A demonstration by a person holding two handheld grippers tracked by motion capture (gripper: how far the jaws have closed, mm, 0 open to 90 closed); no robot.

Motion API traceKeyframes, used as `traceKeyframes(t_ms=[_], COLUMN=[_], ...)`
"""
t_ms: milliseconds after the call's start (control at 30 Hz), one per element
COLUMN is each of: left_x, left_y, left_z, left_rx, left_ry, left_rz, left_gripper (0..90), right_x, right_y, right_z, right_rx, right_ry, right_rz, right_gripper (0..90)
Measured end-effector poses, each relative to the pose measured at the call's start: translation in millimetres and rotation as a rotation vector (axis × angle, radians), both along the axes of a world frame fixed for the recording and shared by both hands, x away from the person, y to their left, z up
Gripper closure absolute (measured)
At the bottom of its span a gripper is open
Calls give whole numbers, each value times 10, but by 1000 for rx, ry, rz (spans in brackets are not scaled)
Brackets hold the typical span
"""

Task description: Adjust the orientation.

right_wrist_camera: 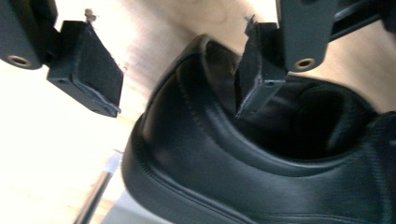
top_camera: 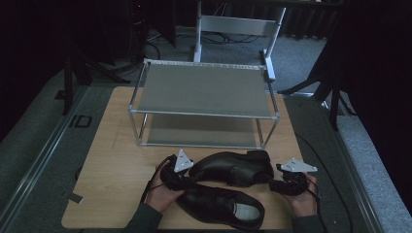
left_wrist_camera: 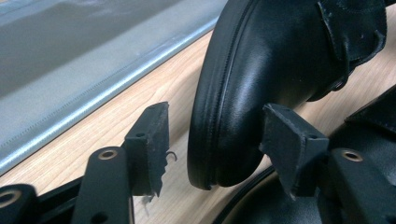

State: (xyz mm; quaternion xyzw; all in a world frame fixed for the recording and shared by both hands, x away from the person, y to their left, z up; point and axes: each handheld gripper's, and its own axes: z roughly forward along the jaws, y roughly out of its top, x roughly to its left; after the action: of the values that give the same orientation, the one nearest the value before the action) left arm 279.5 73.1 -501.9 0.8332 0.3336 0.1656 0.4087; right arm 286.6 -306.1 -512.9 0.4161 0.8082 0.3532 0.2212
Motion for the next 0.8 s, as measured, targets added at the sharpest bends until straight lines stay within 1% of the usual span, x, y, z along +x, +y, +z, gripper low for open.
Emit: traceKeyframes(t_ms=[67,133,200,267,333,400,467,533,633,667,733,800], left_x=[17,27,36,57,81,96,107,131,163,175,204,228], left_y=[6,7,7,5,7,11,11,-1,-36,-41,-53,-77], left_z=[5,10,21,31,36,38,39,28,-1,-3,-9,-20], left_rx=[-7,-16,-22,-24,-27,-27,-24,-11,14,10,-5,-3], left_ry=[4,-6,-18,-21,-19,-23,-29,-24,-26,-22,-12,-4], left_rz=[-1,12,32,45,51,56,69,78,94,93,89,87], left_gripper=[442,449,486,512,514,512,511,508,475,468,470,474], right_x=[43,82,128,162,172,159,148,137,118,110,82,43], right_y=[20,50,76,112,160,217,277,315,326,322,318,303], right_z=[16,39,49,49,62,78,98,127,183,197,220,269], right_rx=[-4,-10,-4,-4,-41,-90,-131,-145,-133,-128,-131,-126], right_ry=[-10,-26,-26,-29,-44,-84,-113,-125,-112,-102,-97,-90], right_rz=[-4,-12,-22,-40,-67,-82,-106,-121,-127,-129,-141,-153], right_gripper=[381,439,520,595,631,672,701,713,714,715,720,731])
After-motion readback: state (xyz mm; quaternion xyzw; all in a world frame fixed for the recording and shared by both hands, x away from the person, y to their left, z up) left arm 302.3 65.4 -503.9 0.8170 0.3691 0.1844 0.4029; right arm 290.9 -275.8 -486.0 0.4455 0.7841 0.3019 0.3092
